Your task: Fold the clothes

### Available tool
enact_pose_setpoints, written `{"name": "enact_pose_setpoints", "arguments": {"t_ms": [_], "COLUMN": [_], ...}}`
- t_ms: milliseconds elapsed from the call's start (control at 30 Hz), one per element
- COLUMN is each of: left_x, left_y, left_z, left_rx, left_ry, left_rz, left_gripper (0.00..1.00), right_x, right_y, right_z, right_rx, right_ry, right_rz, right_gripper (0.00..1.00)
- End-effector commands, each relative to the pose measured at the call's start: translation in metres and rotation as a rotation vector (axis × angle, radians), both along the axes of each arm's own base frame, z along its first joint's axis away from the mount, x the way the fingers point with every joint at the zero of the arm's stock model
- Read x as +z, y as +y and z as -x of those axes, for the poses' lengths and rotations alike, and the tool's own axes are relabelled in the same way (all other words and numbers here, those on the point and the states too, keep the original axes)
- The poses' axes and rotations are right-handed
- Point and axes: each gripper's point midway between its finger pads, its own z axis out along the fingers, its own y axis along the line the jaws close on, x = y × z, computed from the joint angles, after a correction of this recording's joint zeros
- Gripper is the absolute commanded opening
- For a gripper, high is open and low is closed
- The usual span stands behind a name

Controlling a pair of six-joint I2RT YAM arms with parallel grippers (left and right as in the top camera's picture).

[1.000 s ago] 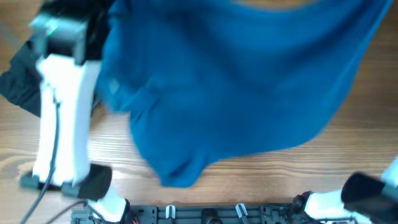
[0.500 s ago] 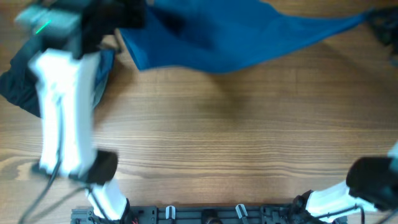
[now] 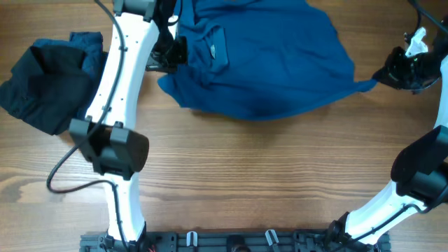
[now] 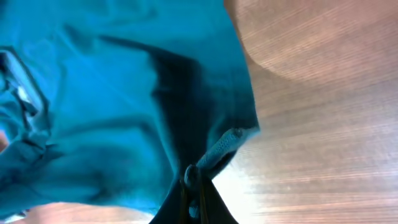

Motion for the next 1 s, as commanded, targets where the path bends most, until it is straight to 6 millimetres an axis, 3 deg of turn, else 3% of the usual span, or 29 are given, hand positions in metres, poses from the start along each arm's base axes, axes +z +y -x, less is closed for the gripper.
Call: {"name": "enact_pose_setpoints", "arguments": {"t_ms": [0, 67, 133, 200, 267, 367, 433, 500, 567, 600, 667, 700, 767, 833, 900, 933, 967], "left_x": [0.078, 0.113, 0.154, 0.202, 0.232, 0.276, 0.296, 0.315, 0.328, 0.333, 0.337, 0.337, 0.334, 0.326, 0.329, 0.340, 0.351], "left_y": [0.008, 0.015, 0.027, 0.046, 0.060, 0.080, 0.095, 0.115, 0.132, 0.138, 0.139, 0.129, 0.117, 0.096, 0.075, 0.071, 0.066], "left_z": [0.016, 0.027, 0.048, 0.083, 0.115, 0.183, 0.213, 0.243, 0.255, 0.253, 0.236, 0.196, 0.151, 0.074, -0.012, -0.046, -0.060], "left_rx": [0.028, 0.034, 0.047, 0.075, 0.097, 0.131, 0.185, 0.255, 0.315, 0.344, 0.360, 0.316, 0.271, 0.190, 0.082, 0.084, 0.076], "left_ry": [-0.209, -0.314, -0.436, -0.585, -0.682, -0.858, -0.959, -1.074, -1.151, -1.174, -1.177, -1.157, -1.136, -1.135, -1.229, -1.316, -1.376], "left_rz": [0.045, 0.049, 0.042, 0.021, 0.016, 0.054, 0.059, 0.045, 0.001, -0.028, -0.059, -0.091, -0.125, -0.166, -0.243, -0.254, -0.255], "left_gripper": [0.04, 0.04, 0.04, 0.04, 0.04, 0.04, 0.04, 0.04, 0.04, 0.04, 0.04, 0.04, 0.04, 0.04, 0.04, 0.04, 0.04], "right_x": [0.048, 0.075, 0.131, 0.185, 0.223, 0.275, 0.298, 0.310, 0.310, 0.305, 0.299, 0.288, 0.278, 0.266, 0.269, 0.280, 0.290], "right_y": [0.024, 0.026, 0.030, 0.031, 0.032, 0.052, 0.064, 0.066, 0.065, 0.063, 0.056, 0.046, 0.042, 0.038, 0.029, 0.022, 0.019], "right_z": [-0.007, -0.003, 0.010, 0.037, 0.070, 0.124, 0.151, 0.165, 0.165, 0.156, 0.138, 0.103, 0.070, 0.015, -0.043, -0.068, -0.080], "right_rx": [0.087, 0.093, 0.090, 0.011, -0.066, -0.101, -0.132, -0.183, -0.201, -0.208, -0.209, -0.191, -0.172, -0.133, -0.097, -0.101, -0.100], "right_ry": [-0.175, -0.248, -0.393, -0.495, -0.569, -0.721, -0.806, -0.844, -0.843, -0.821, -0.796, -0.772, -0.765, -0.789, -0.903, -0.988, -1.044], "right_rz": [-0.069, -0.031, 0.045, 0.126, 0.204, 0.280, 0.299, 0.306, 0.301, 0.274, 0.250, 0.199, 0.120, 0.020, -0.051, -0.098, -0.136], "right_gripper": [0.04, 0.04, 0.04, 0.04, 0.04, 0.04, 0.04, 0.04, 0.04, 0.04, 0.04, 0.04, 0.04, 0.04, 0.04, 0.04, 0.04]}}
